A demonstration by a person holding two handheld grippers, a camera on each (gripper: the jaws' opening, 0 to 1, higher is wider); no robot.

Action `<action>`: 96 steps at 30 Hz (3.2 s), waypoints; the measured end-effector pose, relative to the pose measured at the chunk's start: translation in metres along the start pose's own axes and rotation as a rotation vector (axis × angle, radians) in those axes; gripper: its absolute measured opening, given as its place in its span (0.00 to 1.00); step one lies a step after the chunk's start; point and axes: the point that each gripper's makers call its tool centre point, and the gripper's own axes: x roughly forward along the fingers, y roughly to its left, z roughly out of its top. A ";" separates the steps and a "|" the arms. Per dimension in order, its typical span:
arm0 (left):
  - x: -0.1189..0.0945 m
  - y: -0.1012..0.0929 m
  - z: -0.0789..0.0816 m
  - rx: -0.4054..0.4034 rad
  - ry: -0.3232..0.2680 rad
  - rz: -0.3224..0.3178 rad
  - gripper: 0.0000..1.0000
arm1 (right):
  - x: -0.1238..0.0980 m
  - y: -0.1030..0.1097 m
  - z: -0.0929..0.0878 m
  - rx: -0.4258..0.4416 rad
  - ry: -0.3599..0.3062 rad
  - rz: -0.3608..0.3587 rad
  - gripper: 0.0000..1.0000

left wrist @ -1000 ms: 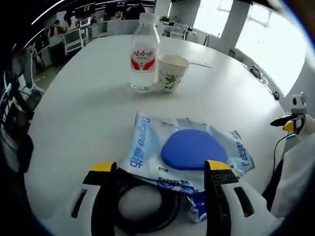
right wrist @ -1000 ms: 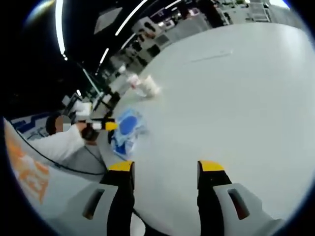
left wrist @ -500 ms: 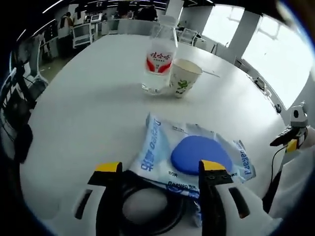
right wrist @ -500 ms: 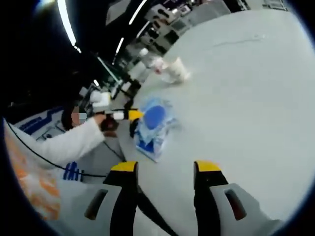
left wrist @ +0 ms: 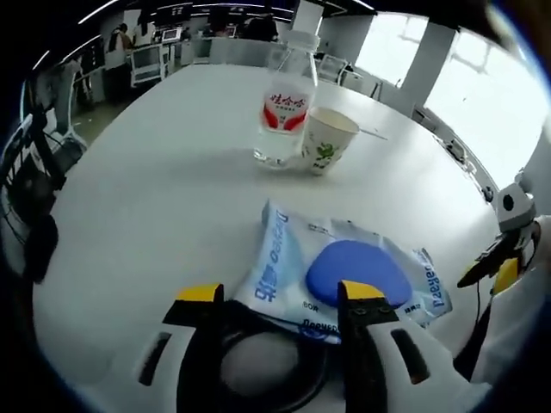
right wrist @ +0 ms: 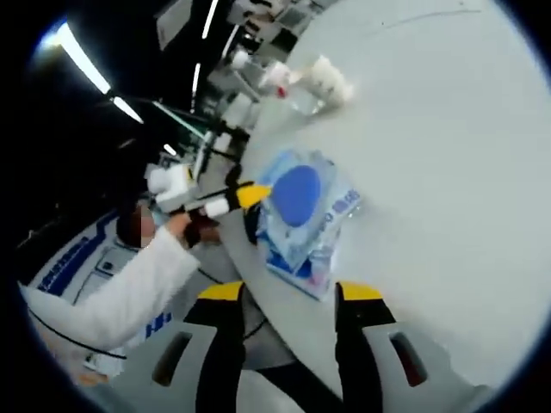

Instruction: Arrange the tabletop items into an orderly group along one side of the table until the central work area is clear of visible clutter.

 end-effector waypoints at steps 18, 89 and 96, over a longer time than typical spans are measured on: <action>-0.004 0.018 0.000 0.044 -0.037 0.108 0.11 | 0.031 -0.022 0.003 0.359 -0.082 -0.088 0.11; 0.020 -0.153 0.103 0.507 -0.242 -0.051 0.00 | -0.159 -0.060 0.116 -0.468 -0.474 -0.450 0.00; 0.041 -0.150 0.105 0.505 -0.197 -0.082 0.00 | -0.154 -0.077 0.127 -0.463 -0.454 -0.471 0.00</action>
